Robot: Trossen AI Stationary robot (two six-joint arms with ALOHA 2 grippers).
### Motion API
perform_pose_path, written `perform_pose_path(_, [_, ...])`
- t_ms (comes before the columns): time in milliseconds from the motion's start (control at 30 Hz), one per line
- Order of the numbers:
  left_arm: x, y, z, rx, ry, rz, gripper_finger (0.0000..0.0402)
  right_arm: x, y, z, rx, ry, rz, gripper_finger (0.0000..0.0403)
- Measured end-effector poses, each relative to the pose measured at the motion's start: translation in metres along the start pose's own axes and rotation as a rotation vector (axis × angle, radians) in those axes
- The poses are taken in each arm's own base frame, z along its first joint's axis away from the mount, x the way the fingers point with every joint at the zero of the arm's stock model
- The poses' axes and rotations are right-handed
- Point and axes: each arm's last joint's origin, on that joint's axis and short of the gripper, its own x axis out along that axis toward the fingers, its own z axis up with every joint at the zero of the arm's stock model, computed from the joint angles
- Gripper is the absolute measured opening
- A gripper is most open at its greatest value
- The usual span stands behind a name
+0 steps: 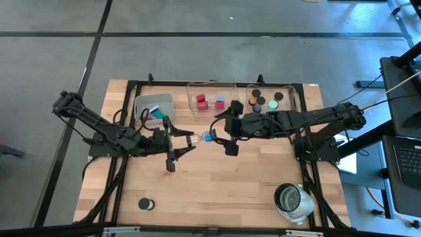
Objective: Pick & Place Office items
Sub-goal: Put the blue hourglass into the right transparent bin
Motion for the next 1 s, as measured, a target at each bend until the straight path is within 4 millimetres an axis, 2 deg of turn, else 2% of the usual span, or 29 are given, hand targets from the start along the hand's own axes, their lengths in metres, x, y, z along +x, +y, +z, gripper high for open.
perform_pose_path(100, [0.0,0.0,0.0,0.013,-0.003,0.0,0.0215,0.0,0.0,0.004,0.013,-0.042,0.01,0.0365])
perform_pose_path(433, [0.0,0.0,0.005,0.044,-0.044,-0.012,0.0215,-0.002,0.006,0.016,0.034,-0.177,0.234,0.0366])
perform_pose_path(1000, [0.0,-0.002,0.005,0.054,-0.048,-0.063,0.0215,-0.007,0.012,0.027,0.025,-0.298,0.296,0.0366])
